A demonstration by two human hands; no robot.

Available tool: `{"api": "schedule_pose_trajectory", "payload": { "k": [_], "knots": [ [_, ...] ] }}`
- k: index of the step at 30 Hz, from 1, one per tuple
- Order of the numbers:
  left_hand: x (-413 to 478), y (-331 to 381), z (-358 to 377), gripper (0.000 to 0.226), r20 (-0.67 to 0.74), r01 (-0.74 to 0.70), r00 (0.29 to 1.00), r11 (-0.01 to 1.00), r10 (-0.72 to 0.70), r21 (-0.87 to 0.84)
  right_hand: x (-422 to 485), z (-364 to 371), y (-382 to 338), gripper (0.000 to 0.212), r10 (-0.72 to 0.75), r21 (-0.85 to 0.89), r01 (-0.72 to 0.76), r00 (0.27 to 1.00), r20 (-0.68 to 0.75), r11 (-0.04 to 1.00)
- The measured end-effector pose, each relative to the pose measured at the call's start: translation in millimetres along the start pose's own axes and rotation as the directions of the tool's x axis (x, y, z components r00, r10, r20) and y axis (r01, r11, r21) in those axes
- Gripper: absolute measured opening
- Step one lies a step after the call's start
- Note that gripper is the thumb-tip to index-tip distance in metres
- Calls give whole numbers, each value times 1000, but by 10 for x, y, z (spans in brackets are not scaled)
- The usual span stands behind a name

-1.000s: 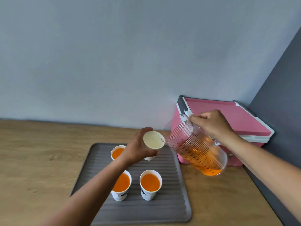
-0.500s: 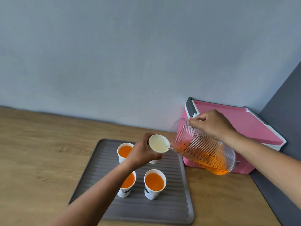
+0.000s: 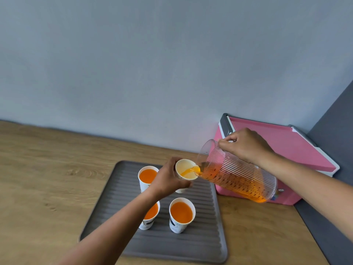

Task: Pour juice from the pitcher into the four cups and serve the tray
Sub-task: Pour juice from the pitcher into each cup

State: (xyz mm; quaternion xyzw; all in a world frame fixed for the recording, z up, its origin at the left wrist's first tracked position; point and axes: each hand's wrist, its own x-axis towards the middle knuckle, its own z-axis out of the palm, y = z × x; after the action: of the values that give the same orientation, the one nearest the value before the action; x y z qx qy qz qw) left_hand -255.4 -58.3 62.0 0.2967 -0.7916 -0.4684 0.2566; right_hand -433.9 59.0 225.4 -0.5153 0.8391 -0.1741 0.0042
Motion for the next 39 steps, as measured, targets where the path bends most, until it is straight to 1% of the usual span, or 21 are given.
{"api": "schedule_pose_trajectory", "payload": {
  "k": [5,25,39],
  "knots": [
    [0,-27,9,82,0,10,1000,1000,-10,-9,4,1,-18,41,15,-26,-14,1000,26,1000],
    [7,-74,65,83,7,34,999,999,-34,-6,-3,-4,-95,37,24,-77,-19,998,63,997],
    [8,-101,65,80,6,30,1000,999,-30,-17,-16,2,-127,39,25,-74,-20,998,60,997]
  ]
}}
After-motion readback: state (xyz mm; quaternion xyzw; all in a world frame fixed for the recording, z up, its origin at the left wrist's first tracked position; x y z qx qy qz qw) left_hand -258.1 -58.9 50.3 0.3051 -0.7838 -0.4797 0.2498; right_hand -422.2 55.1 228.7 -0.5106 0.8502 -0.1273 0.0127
